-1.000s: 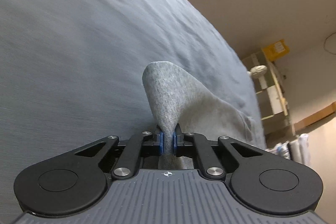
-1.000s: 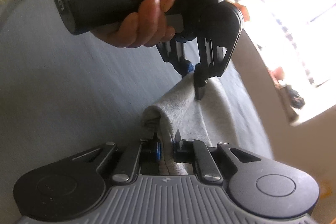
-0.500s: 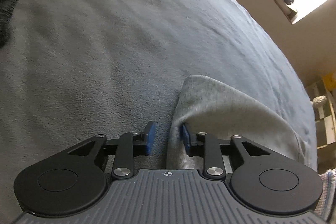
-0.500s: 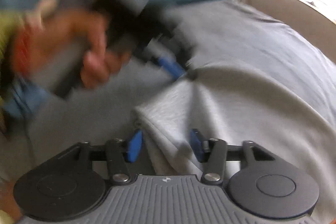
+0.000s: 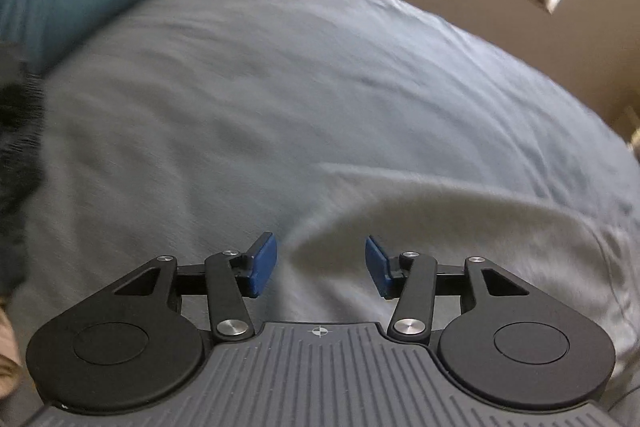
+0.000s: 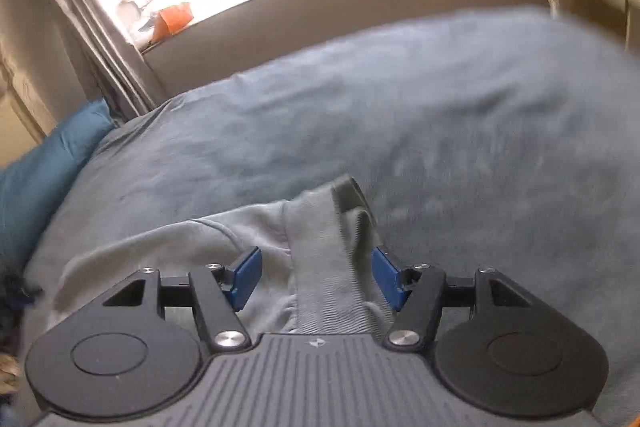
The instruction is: Fold clothes
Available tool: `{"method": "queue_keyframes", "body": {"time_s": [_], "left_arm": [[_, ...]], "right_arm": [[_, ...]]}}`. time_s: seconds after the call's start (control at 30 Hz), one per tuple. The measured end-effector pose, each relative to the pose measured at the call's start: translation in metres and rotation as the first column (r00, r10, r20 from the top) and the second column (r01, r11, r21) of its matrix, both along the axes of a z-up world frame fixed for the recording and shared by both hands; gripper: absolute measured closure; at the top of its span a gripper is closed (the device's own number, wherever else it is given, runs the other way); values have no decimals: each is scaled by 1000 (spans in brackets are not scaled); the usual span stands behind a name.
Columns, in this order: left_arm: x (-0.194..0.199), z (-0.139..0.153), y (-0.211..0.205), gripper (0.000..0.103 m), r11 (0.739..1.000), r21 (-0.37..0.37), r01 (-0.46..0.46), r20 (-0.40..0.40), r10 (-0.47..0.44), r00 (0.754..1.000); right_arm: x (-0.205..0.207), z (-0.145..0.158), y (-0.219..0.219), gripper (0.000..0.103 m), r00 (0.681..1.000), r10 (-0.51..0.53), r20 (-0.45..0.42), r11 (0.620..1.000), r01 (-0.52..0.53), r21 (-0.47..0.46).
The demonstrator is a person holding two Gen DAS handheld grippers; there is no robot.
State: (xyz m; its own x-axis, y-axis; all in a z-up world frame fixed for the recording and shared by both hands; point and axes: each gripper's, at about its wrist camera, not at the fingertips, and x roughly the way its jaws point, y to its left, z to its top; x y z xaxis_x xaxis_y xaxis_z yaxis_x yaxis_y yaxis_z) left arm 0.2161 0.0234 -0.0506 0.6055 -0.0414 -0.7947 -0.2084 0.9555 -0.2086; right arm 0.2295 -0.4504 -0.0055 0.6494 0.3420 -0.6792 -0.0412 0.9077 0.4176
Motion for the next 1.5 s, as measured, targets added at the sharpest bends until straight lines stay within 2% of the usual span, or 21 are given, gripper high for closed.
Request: {"method": "queue_keyframes", "body": {"time_s": [0.07, 0.17, 0.2, 0.23, 0.33, 0.37, 0.47, 0.53, 0.63, 0.73, 0.77, 0.87, 0.97, 1.03, 1.13, 1.27, 1.4, 1.5], "left_arm": [[0, -5, -13, 54, 1000, 4, 23, -6, -23, 1000], [3, -13, -26, 54, 999, 18, 42, -19, -42, 999], [3, -15, -28, 54, 999, 18, 43, -24, -43, 999], [2, -16, -29, 54, 999, 15, 43, -28, -42, 999], [-1, -18, -30, 54, 999, 12, 42, -33, -42, 999], [-1, -19, -30, 54, 999, 11, 42, -33, -42, 999], [-3, -21, -29, 54, 999, 7, 43, -34, -43, 998], [-2, -24, -31, 54, 999, 5, 46, -38, -45, 998], [-1, -25, -32, 54, 998, -2, 56, -37, -57, 998], [0, -23, -30, 54, 998, -15, 64, -36, -65, 997], [0, -22, -30, 54, 997, -19, 68, -36, -69, 997], [2, -23, -30, 54, 996, -26, 81, -40, -82, 996], [1, -24, -30, 54, 996, -33, 80, -39, -81, 996], [0, -23, -31, 54, 996, -40, 84, -36, -85, 996], [-3, -20, -31, 54, 993, -47, 106, -38, -108, 993], [-2, -18, -35, 54, 988, -39, 147, -34, -149, 988], [0, -21, -42, 54, 981, -51, 187, -32, -189, 981], [-3, -25, -47, 54, 972, -31, 234, -50, -235, 971]], "right_arm": [[-10, -13, -4, 40, 1000, -8, -10, 999, 9, 39], [-12, -25, -1, 50, 1000, 8, 4, 1000, -8, -4], [-14, -27, 1, 69, 1000, 23, 3, 1000, -23, -18], [-11, -30, 6, 80, 999, 33, -4, 999, -33, -26], [-23, -20, 12, 94, 998, 49, 43, 997, -46, -63], [-29, -13, 13, 95, 997, 51, 59, 997, -48, -63], [-42, -2, 13, 97, 995, 44, 94, 997, -38, -63], [-42, -6, 10, 98, 997, 24, 80, 996, -18, -82], [-34, -21, -5, 98, 1000, -25, 6, 1000, 25, -10], [-36, -19, -17, 100, 998, -52, -31, 993, 55, 107], [-36, -17, -16, 100, 998, -49, -29, 993, 52, 102], [-34, -10, -6, 99, 1000, -24, -7, 999, 24, 30], [-22, -26, -9, 90, 996, -49, -76, 999, 50, 3], [-19, -29, -10, 88, 993, -65, -96, 998, 64, -15], [-26, -3, -6, 84, 998, -64, -17, 997, 63, -53], [-13, 28, 22, 79, 994, 40, 103, 994, -29, -103], [35, 14, 61, 78, 974, 182, 135, 974, -160, -160], [69, -18, 76, 79, 976, 210, 54, 956, -193, -221]]}}
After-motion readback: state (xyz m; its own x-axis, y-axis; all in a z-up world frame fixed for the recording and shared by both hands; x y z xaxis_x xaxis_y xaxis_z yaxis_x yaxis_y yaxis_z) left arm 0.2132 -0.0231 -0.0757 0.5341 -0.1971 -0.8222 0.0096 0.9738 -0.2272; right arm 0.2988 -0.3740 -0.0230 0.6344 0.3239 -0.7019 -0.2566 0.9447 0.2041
